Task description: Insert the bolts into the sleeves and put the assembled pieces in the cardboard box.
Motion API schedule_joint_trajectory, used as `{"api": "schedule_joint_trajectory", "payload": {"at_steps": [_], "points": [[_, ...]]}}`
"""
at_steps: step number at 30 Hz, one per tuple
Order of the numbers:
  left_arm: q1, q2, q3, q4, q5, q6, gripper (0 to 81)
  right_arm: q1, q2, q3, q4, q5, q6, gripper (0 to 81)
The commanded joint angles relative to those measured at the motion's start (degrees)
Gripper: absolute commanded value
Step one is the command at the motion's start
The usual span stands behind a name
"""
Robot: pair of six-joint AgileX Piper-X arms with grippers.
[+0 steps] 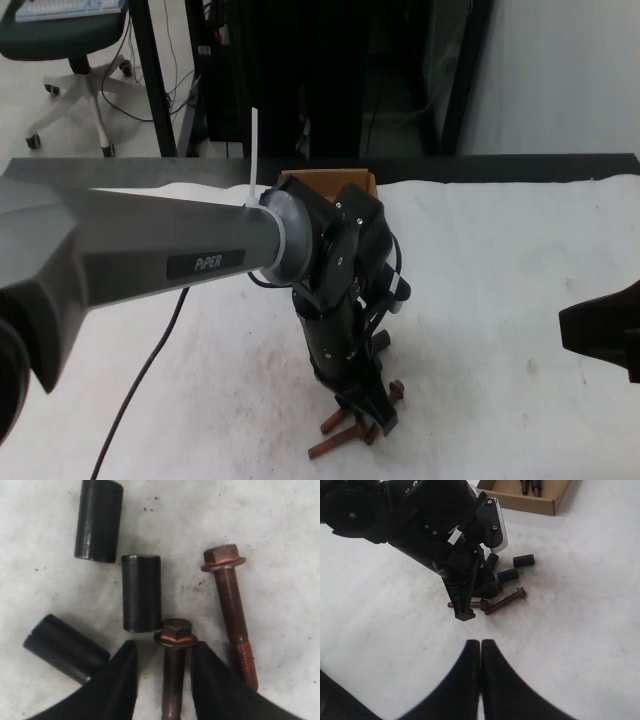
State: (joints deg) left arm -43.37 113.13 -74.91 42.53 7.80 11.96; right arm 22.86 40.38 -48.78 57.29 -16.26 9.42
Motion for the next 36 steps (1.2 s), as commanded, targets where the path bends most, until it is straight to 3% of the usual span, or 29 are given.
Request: {"api": "schedule_joint_trajectory", "payload": {"at_steps": [1, 9, 13, 17, 23, 26, 31, 36], "points": [[0.05, 0.23, 0.02, 0.81, 0.53, -0.38, 33.1, -0.3, -0.56, -0.14, -0.59, -0.59, 0.08, 0.4], [0.4, 0.29, 0.02, 0.32, 0.53, -0.38, 30.2, -0.3, -0.56, -0.14, -0.59, -0.59, 0.08, 0.4], [1.04, 0.29, 0.02, 0.24, 1.85, -0.38, 0.0, -0.3, -0.56, -0.14, -0.59, -0.59, 0.08, 0.4], [2.58, 0.29, 0.02, 0.24, 6.57, -5.26, 0.3, -0.3, -0.56, -0.14, -0.59, -0.59, 0.08, 0.4], [5.2, -4.2, 0.02, 3.16, 6.76, -10.29, 0.3, -0.3, -0.56, -0.14, -0.67, -0.13, -0.48, 0.4], [6.93, -10.11, 0.02, 4.15, 5.28, -9.42, 0.3, -0.3, -0.12, -0.14, -1.55, -0.01, -2.5, 0.4], [10.45, -22.03, 0.29, 3.11, -3.28, -8.47, 0.3, -0.3, 3.88, -0.14, -5.85, -0.01, -3.48, 0.4], [14.44, -34.69, 4.86, -1.38, -4.29, -9.5, 0.3, -0.07, 13.89, -0.14, -12.59, -0.67, -1.28, 0.4]]}}
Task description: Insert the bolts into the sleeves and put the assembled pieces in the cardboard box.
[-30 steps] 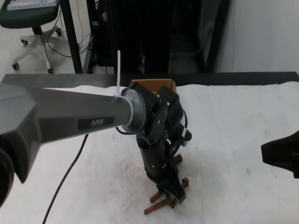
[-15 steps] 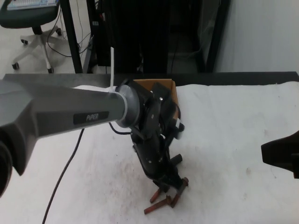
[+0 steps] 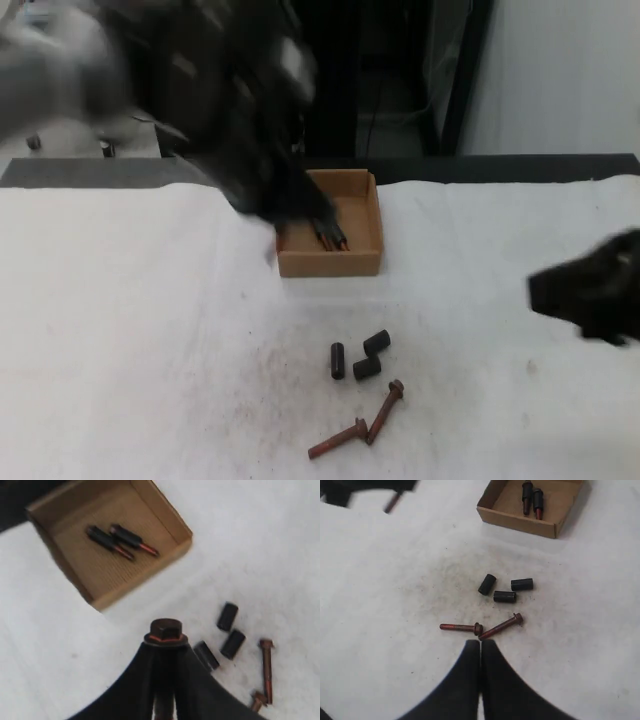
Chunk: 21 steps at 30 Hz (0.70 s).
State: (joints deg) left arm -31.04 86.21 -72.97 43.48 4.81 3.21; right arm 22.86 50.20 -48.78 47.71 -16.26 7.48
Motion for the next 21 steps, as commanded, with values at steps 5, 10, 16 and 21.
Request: {"api": "schedule_joint_trajectory", "payload": {"at_steps": [5, 10, 16, 21], "points": [[5.2, -21.06, 9.59, -5.78, -1.3, -3.66, 0.3, 0.28, 18.54, -1.36, -6.59, -3.35, 0.66, 0.4], [6.35, -32.04, 16.82, -8.71, -1.19, -3.53, 0.3, 4.23, 32.24, -7.67, -6.59, -3.79, -6.04, 0.4], [6.35, -37.56, 22.75, -9.88, -0.86, -1.28, 0.3, 8.69, 43.7, -18.81, -6.47, 0.01, -11.29, 0.3], [6.35, -37.67, 24.54, -9.88, -0.86, -1.48, 0.3, 10.33, 50.47, -27.48, -6.47, 1.8, -1.27, 0.3]]}}
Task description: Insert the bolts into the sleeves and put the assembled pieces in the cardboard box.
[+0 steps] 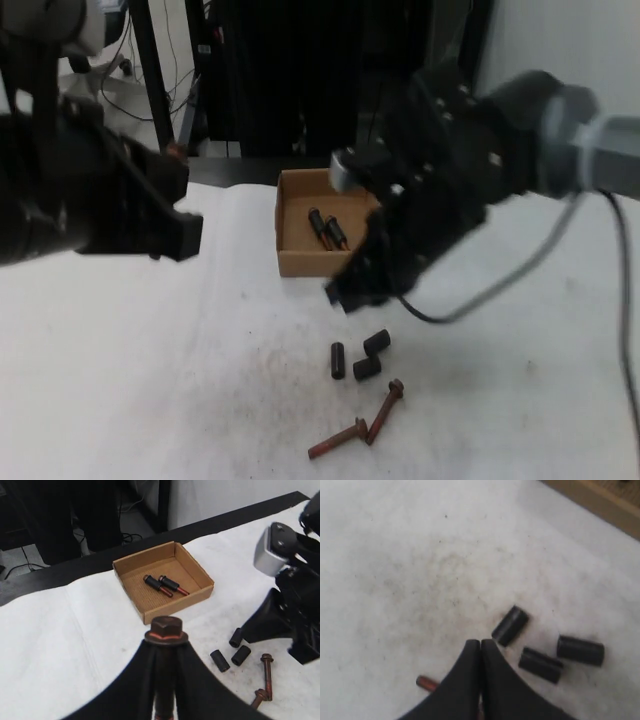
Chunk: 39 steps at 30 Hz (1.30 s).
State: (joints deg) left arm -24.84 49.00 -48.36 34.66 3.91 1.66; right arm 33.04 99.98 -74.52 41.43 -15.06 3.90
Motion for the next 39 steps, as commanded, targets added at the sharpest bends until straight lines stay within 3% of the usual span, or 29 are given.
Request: {"api": "schedule_joint_trajectory", "payload": {"at_steps": [1, 6, 12, 14, 25, 39], "points": [[0.15, -0.46, -0.07, -1.06, 0.05, 0.07, 0.3, 0.14, 2.01, -3.29, -0.19, 1.35, 3.58, 0.3], [0.15, -0.46, -0.09, -1.06, 0.05, 0.18, 0.3, 0.14, 7.38, -9.11, 3.11, 1.94, 6.64, 1.8], [0.15, -0.46, -0.09, -1.06, 0.05, 0.27, 0.3, 0.87, 11.14, -10.74, 8.19, 5.0, 9.91, 24.2], [0.15, -0.46, -0.09, -1.06, 0.05, 0.27, 0.3, 1.25, 12.22, -10.74, 10.46, 6.51, 10.71, 27.4], [0.15, -0.46, -0.09, -0.94, 0.05, 0.22, 0.3, 4.42, 15.04, -10.74, 14.56, 7.15, 11.61, 28.1], [0.15, -0.46, -0.09, 1.09, 0.05, 0.93, 0.3, 4.16, 15.04, -10.65, 9.82, 10.55, 12.48, 28.1]]}}
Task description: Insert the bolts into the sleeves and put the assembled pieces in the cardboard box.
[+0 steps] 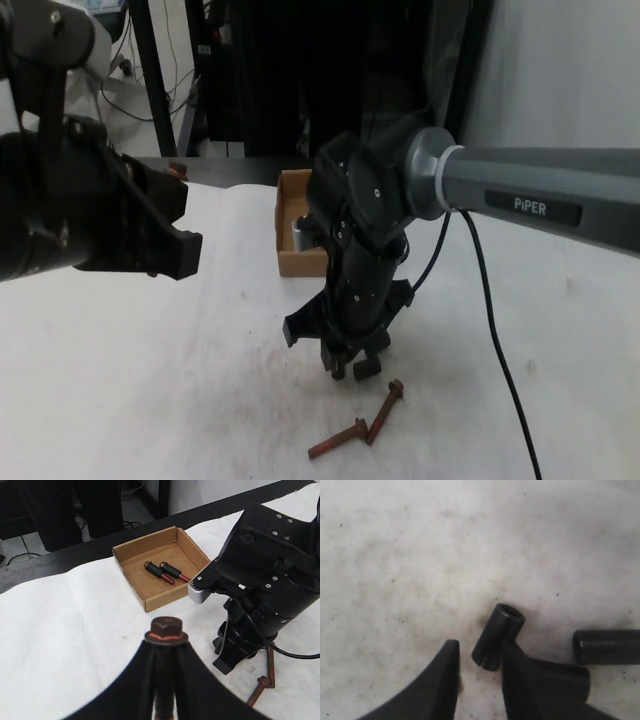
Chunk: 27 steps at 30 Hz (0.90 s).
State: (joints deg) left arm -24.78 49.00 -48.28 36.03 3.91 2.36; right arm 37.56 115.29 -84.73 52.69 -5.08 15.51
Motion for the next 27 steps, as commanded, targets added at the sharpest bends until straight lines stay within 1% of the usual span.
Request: {"api": "schedule_joint_trajectory", "payload": {"at_steps": [1, 6, 13, 23, 27], "points": [[0.09, -0.46, -0.17, -0.28, 0.05, 0.24, 0.3, -0.47, -0.27, -0.44, -1.93, 0.7, 1.44, 28.1], [0.09, -0.46, -0.17, -0.28, 0.05, 0.24, 0.3, -0.8, 0.84, -0.44, -1.9, 1.8, 2.91, 28.1], [0.09, -0.46, -0.17, -0.3, 0.05, 1.12, 0.3, -0.85, 3.59, -0.44, 2.14, 1.68, 2.91, 28.1], [0.09, -0.46, -0.17, -0.3, 0.05, 1.7, 0.3, -0.72, 4.03, -0.44, 1.63, 1.68, 2.91, 28.1], [0.09, -0.46, -0.17, -0.7, 0.05, 2.05, 0.3, -0.72, 4.03, -0.44, 1.75, 1.32, -0.86, 28.1]]}}
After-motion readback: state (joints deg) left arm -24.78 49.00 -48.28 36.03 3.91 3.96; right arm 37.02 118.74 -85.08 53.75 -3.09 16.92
